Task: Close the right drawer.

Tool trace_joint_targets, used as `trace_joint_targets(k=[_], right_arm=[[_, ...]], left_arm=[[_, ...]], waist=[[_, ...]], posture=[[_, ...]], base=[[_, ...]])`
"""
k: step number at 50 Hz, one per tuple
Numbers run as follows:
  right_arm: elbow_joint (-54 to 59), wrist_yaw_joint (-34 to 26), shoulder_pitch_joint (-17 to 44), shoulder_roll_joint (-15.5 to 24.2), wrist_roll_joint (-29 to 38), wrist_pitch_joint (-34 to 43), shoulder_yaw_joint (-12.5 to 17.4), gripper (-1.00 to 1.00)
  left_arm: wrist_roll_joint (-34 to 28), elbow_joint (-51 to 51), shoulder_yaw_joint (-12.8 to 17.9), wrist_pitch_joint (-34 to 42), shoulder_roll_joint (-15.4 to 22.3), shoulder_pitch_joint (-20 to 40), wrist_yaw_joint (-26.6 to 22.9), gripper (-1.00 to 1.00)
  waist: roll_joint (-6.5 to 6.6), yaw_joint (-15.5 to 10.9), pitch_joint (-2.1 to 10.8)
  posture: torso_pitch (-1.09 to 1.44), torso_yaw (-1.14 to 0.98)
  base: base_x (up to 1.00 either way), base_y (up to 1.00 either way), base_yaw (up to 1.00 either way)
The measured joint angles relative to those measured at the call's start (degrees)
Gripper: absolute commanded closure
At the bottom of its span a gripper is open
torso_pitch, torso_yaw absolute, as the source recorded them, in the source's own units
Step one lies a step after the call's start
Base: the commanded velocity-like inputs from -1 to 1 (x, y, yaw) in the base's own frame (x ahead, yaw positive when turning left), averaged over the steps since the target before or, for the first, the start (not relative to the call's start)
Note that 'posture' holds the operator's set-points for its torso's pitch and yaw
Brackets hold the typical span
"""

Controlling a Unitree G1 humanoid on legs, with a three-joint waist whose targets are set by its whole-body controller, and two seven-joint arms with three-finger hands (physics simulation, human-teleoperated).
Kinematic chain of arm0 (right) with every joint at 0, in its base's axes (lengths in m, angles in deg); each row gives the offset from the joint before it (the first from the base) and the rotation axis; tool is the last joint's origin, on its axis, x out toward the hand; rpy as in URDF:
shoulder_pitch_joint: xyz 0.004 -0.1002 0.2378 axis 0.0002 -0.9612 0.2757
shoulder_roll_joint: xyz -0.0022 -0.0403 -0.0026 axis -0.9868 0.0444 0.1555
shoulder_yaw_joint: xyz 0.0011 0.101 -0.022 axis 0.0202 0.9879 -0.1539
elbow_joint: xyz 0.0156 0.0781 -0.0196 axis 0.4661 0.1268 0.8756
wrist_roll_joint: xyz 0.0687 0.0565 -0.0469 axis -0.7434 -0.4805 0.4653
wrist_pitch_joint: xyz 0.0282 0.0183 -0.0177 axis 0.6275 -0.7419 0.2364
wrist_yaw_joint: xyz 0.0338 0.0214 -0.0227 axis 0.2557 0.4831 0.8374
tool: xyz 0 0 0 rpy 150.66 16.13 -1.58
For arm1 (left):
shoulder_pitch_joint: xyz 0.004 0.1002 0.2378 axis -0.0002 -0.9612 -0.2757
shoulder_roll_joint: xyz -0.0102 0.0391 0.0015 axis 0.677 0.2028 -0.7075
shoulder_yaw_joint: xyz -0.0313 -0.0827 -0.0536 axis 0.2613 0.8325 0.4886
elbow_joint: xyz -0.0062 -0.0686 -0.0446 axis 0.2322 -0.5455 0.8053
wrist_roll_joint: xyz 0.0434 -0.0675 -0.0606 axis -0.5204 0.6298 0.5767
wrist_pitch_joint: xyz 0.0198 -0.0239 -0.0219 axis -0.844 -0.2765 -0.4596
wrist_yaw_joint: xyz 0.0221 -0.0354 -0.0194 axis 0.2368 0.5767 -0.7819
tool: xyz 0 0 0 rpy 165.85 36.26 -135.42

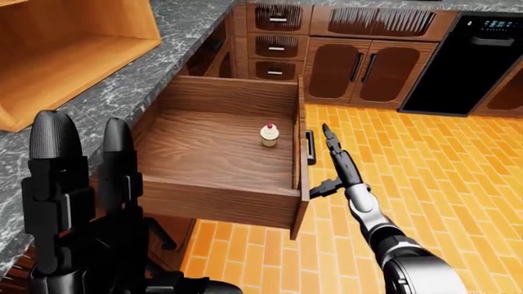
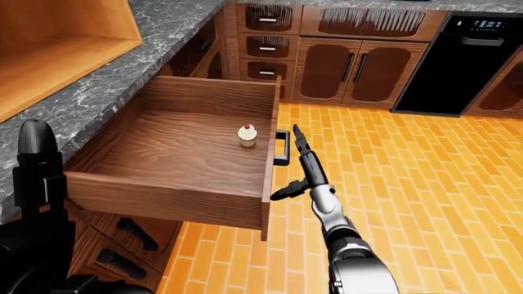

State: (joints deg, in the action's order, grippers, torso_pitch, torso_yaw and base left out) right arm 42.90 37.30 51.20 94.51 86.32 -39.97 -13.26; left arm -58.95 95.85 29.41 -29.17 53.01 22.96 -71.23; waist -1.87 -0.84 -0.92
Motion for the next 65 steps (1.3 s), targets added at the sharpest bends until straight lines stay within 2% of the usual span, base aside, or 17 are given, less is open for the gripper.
trace_joint_targets(k=[65], right_arm=[[0.2, -0.6, 4.3, -4.4, 8.7, 2.3, -3.1, -1.0]], left_arm=[[0.2, 1.3, 0.3, 1.1, -0.1, 0.2, 0.1, -1.0]], waist=[[-0.03, 0.0, -0.44]], posture=[[0.0, 0.0]], base=[[0.0, 0.0, 0.0]])
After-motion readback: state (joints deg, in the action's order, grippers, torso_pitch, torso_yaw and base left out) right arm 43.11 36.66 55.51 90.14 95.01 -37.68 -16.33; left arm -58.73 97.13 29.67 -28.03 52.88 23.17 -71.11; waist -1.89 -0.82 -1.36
